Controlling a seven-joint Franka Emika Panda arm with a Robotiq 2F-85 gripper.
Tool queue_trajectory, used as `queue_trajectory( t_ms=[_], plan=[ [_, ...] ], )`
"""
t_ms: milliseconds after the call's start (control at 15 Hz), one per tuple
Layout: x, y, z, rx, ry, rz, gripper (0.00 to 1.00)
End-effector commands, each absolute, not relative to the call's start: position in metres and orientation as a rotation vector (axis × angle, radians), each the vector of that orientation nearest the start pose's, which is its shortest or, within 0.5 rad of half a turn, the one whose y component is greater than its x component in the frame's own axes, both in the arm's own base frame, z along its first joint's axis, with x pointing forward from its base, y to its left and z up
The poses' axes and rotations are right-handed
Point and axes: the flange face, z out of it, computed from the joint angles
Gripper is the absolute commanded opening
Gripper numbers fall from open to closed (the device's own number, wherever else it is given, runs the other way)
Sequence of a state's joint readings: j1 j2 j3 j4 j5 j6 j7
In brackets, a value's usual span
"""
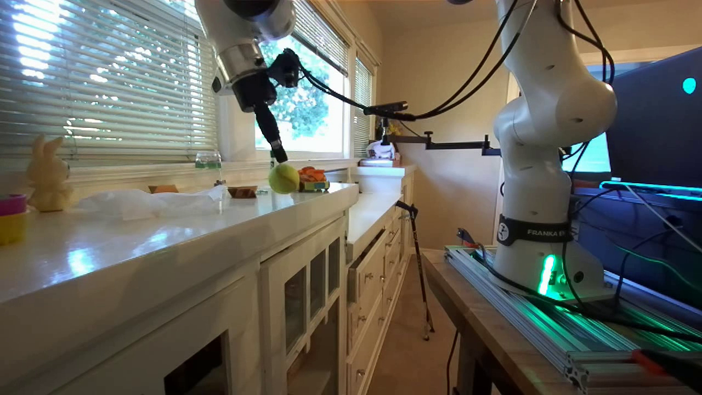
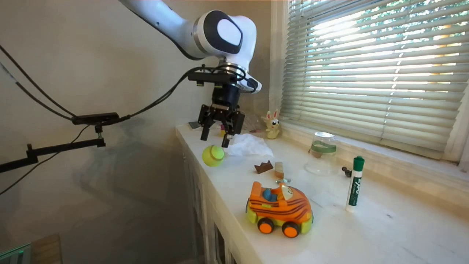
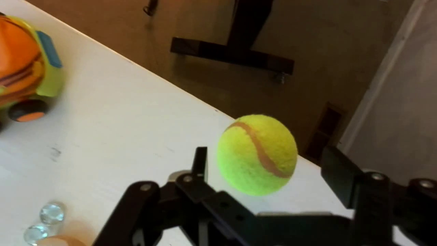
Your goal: Move the tennis bowl to the left
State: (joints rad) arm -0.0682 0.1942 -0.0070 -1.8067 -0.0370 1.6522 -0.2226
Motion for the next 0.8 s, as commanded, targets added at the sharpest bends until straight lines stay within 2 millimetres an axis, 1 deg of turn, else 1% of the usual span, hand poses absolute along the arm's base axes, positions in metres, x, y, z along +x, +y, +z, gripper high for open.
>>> queue_trajectory(
  t_ms=[0,400,533,733],
  plan=[
    [0.576,-0.034,0.428,-2.972,-0.092,0.356,1.0],
    [0.596,-0.032,0.438,-2.869,0.113,0.012,1.0],
    [0.601,-0.033,0.439,-2.854,0.149,-0.07,1.0],
    [0.604,-0.035,0.439,-2.843,0.174,-0.149,1.0]
  ],
)
